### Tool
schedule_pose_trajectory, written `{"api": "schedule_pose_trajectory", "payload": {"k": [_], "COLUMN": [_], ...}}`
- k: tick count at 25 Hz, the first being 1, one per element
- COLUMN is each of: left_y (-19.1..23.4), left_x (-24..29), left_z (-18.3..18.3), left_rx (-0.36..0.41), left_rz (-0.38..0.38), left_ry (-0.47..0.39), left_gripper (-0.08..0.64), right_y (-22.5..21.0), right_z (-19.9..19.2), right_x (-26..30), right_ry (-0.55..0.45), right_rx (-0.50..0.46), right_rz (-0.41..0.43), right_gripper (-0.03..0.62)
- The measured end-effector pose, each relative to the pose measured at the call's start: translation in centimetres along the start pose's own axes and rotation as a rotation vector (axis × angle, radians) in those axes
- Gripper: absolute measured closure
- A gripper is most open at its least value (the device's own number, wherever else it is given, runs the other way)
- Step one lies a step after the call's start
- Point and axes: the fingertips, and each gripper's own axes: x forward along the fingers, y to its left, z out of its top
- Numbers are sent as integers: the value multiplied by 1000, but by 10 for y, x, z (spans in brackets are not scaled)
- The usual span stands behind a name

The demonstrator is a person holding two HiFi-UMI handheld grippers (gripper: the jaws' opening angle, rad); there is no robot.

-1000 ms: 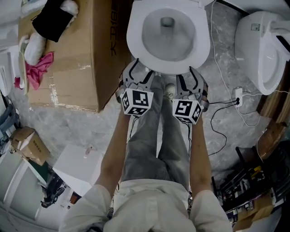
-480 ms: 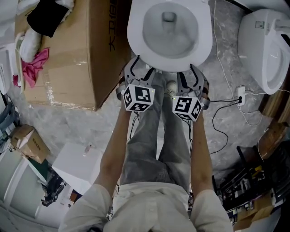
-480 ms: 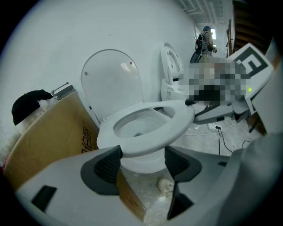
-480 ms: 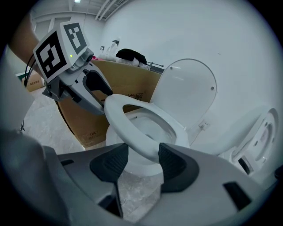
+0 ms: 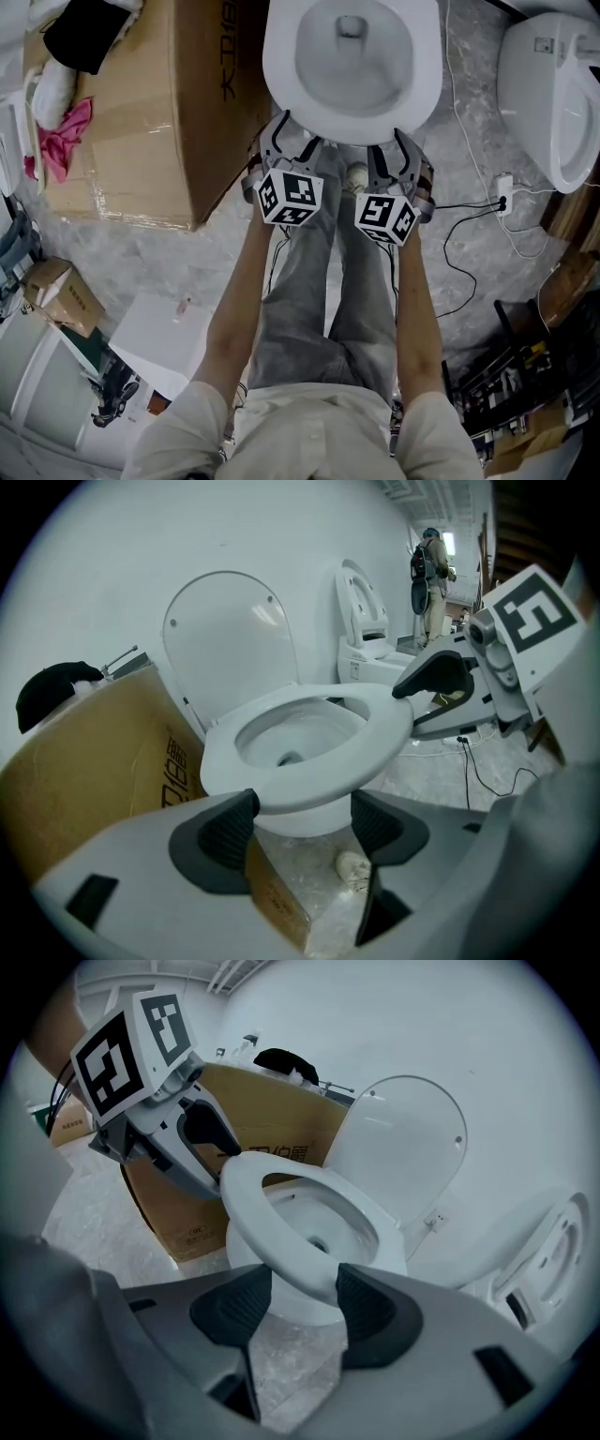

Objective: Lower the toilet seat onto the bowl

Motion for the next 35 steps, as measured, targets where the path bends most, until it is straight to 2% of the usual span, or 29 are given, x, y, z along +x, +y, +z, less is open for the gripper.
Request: {"api": "schedule_pose_trajectory", "payload": {"k": [35], "left_y": [-21], "left_x": [61], "left_z": [-64], "left_rx": [74], "left_rz": [5], "left_ry": [139], "left_gripper": [216], "right_y": [43], "right_z": [-60], "right_x": [58], "right_ry": [96], "right_rx": [-114], "right_rz": [44], "right_gripper": [359]}}
